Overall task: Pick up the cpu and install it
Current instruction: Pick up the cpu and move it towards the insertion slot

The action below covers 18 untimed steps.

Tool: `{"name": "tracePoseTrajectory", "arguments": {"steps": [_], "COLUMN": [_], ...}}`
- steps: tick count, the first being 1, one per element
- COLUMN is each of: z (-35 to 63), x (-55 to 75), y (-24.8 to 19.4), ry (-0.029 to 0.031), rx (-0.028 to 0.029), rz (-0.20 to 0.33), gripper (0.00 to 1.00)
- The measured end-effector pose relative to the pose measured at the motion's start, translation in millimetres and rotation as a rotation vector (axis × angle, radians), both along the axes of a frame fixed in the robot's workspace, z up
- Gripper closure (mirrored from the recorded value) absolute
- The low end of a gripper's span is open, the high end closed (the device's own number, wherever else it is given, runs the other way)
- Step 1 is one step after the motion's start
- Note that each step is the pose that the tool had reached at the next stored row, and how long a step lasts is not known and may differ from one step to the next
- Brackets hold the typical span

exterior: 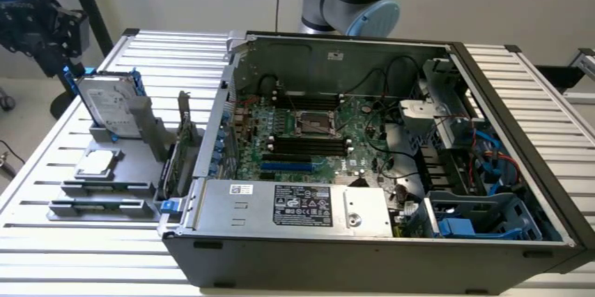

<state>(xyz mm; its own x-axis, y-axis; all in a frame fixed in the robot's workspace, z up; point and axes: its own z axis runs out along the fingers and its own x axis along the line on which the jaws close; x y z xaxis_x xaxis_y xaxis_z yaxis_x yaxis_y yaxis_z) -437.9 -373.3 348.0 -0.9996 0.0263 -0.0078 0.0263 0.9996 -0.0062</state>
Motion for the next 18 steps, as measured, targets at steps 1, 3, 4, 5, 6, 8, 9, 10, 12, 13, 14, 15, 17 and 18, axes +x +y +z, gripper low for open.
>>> {"name": "tracePoseTrajectory", "arguments": {"steps": [1,3,4,5,6,8,9,10,12,13,14,15,17,18], "z": [-1.3,-4.9,-6.7,-8.5,-10.3,-13.9,-15.7,-17.6,-21.1,-22.9,-24.9,-26.7,-30.3,-32.1], "x": [0.0,0.0,0.0,0.0,0.0,0.0,0.0,0.0,0.0,0.0,0.0,0.0,0.0,0.0], "y": [0.0,-0.9,-1.6,-2.4,-3.3,-5.4,-6.4,-7.6,-10.2,-11.8,-13.6,-15.5,-19.3,-21.2], "ry": [0.0,0.0002,0.0001,0.0002,0.0001,0.0001,0.0001,0.0002,0.0004,0.0006,0.001,0.002,0.0043,0.0053], "rx": [0.0,-0.0001,0.0,-0.0001,0.0,0.0,0.0,-0.0001,-0.0002,-0.0001,0.0,0.0,0.0,-0.0001], "rz": [0.0,0.0,0.0,0.0,0.001,0.002,0.002,0.003,0.005,0.007,0.009,0.012,0.018,0.02], "gripper": [0.53,0.41,0.41,0.41,0.35,0.35,0.35,0.35,0.35,0.35,0.35,0.35,0.35,0.35]}}
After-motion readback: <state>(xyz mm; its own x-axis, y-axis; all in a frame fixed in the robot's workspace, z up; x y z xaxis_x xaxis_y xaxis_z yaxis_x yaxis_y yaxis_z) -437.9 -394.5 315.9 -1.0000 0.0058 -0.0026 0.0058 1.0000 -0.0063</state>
